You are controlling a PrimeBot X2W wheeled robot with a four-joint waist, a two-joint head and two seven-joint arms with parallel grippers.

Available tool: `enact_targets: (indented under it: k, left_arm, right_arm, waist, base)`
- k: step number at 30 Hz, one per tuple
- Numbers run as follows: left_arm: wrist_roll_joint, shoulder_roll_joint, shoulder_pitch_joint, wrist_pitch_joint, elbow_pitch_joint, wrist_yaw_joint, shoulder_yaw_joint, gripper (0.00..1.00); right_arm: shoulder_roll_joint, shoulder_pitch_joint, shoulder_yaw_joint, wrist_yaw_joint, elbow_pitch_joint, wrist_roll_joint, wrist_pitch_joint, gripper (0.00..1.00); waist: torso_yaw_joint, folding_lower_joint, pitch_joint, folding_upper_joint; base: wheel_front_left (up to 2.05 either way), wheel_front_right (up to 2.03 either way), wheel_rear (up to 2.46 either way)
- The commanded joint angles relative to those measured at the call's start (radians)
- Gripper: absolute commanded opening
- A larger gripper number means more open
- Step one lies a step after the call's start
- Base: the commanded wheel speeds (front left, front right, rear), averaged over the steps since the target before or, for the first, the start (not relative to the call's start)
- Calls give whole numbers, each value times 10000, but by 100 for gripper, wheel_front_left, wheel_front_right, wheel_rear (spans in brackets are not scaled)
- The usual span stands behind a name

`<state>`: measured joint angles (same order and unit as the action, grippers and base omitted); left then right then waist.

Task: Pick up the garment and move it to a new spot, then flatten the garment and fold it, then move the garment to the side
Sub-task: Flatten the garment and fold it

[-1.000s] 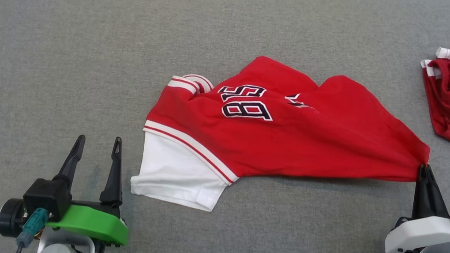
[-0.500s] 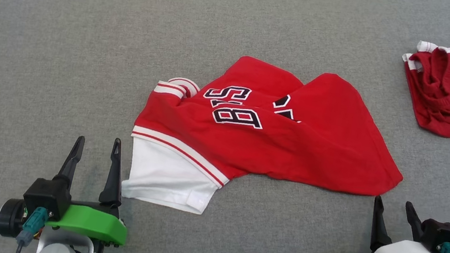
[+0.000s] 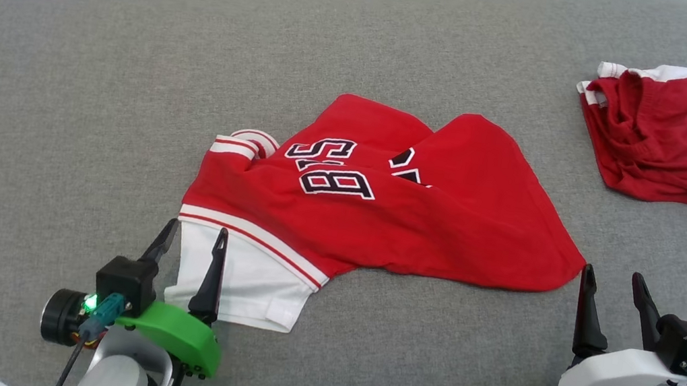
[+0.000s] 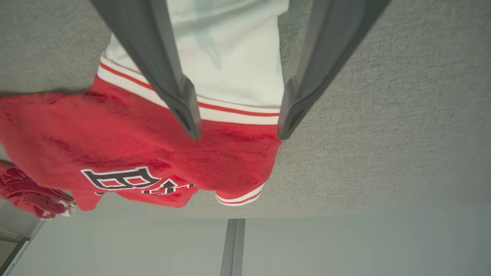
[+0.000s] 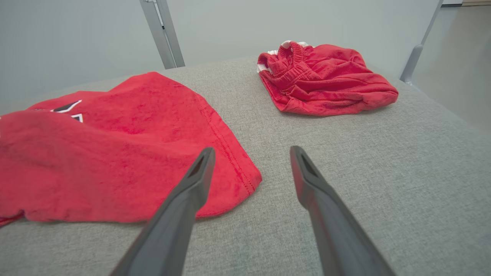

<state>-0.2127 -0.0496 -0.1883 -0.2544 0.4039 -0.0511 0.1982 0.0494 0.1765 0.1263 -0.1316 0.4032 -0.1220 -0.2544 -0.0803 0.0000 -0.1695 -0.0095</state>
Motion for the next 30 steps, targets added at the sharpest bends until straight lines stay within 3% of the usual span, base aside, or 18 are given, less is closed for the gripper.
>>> enact_targets:
  k: [1,10,18,27,28,30]
  left_arm:
    - [27,-40,-413,145,393,-138,93,100]
    - [124,-284,-2205,300,2753,-273,250,100]
    - [-505,-172,-2918,180,3304,-572,311,100]
    - [-626,-126,-3238,161,3791,-471,511,100]
    - [-635,-121,-3292,152,3854,-461,533,89]
    - [-648,-116,-3384,128,4004,-360,555,0]
  right_arm:
    - [25,15,-65,19,-130,-72,-66,100]
    - [23,73,-399,18,-502,-216,-103,100]
    - [23,-1,-380,18,-614,-221,-102,100]
    - [22,-7,-463,18,-660,-271,-113,100]
    - [22,-2,-479,18,-659,-273,-113,100]
    - [22,24,-525,18,-670,-292,-114,100]
  waist:
    - [-103,0,16,95]
    - [-611,0,-275,95]
    - [-941,0,-433,95]
    - [-1103,0,-424,95]
    - [-1114,0,-428,95]
    - [-1139,0,-435,95]
  base:
    - [0,0,0]
    - [0,0,0]
    - [0,0,0]
    - [0,0,0]
    - [0,0,0]
    - [0,0,0]
